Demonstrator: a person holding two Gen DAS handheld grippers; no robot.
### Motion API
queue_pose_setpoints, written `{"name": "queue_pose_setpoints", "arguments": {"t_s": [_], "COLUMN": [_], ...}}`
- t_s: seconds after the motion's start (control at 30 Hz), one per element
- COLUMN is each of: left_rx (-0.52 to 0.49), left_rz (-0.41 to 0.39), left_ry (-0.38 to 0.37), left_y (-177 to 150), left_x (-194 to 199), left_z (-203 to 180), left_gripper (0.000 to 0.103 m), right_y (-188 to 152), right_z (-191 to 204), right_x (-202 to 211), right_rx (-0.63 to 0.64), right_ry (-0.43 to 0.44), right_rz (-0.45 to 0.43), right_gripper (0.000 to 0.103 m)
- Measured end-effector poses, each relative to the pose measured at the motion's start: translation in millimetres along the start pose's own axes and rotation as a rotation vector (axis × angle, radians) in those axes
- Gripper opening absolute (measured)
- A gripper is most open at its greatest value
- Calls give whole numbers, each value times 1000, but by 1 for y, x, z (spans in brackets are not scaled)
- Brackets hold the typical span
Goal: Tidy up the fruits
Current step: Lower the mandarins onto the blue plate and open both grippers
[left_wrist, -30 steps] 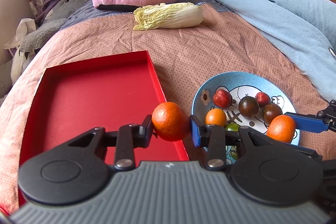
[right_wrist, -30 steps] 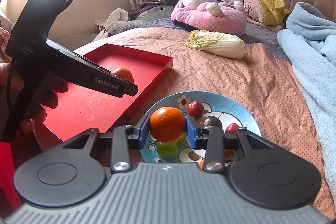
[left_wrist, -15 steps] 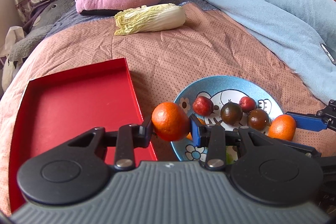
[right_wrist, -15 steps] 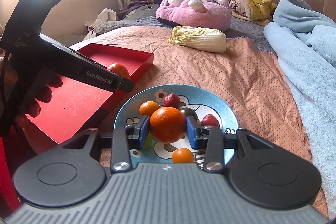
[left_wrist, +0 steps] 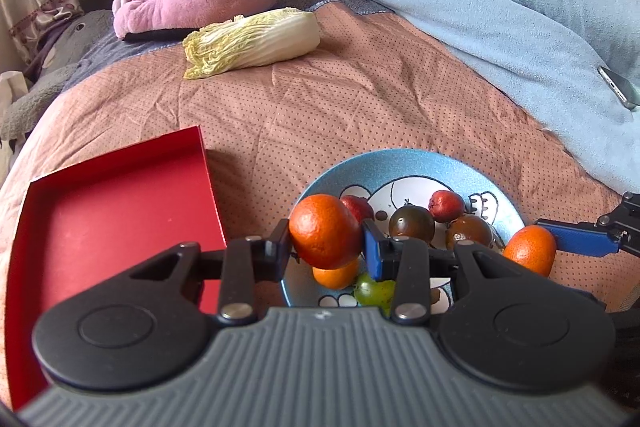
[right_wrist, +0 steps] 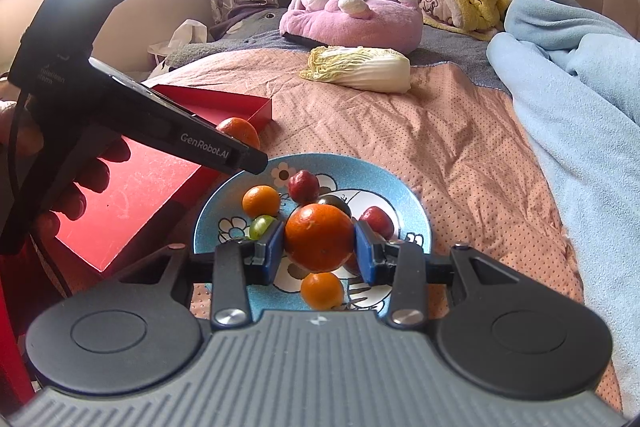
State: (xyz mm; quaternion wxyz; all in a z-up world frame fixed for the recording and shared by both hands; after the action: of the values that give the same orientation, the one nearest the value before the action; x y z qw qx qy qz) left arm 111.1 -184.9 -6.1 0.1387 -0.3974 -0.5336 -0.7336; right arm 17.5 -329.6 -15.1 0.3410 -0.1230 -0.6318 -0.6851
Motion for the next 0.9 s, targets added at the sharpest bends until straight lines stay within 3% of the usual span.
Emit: {"name": "queue_pose_setpoints", "arguments": {"t_s": [0.9], "left_rx": [-39], "left_rz": [26], "left_ry": [-21], "left_y": [7], "left_x": [-26], "left_z": [-22], "left_gripper": [41], "right_y": [-6], "right_z": [-5], "right_x": [-8], "right_rx": [-10], "right_ry": [5], "right_rz": [21], "right_gripper": [44]}}
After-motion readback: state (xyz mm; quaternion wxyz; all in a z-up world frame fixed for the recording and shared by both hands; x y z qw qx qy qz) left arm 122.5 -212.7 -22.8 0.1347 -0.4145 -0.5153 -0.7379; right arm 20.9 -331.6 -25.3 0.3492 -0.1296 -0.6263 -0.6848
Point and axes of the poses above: each gripper's, at about its wrist camera, not at the fingertips, and x roughly against the way its jaws point, z to its left, y to its top, the point moved 6 cm from there along -x, roughly the way its jaws point, and after that the axes turned 10 degrees about -x, right-handed, at the moved point
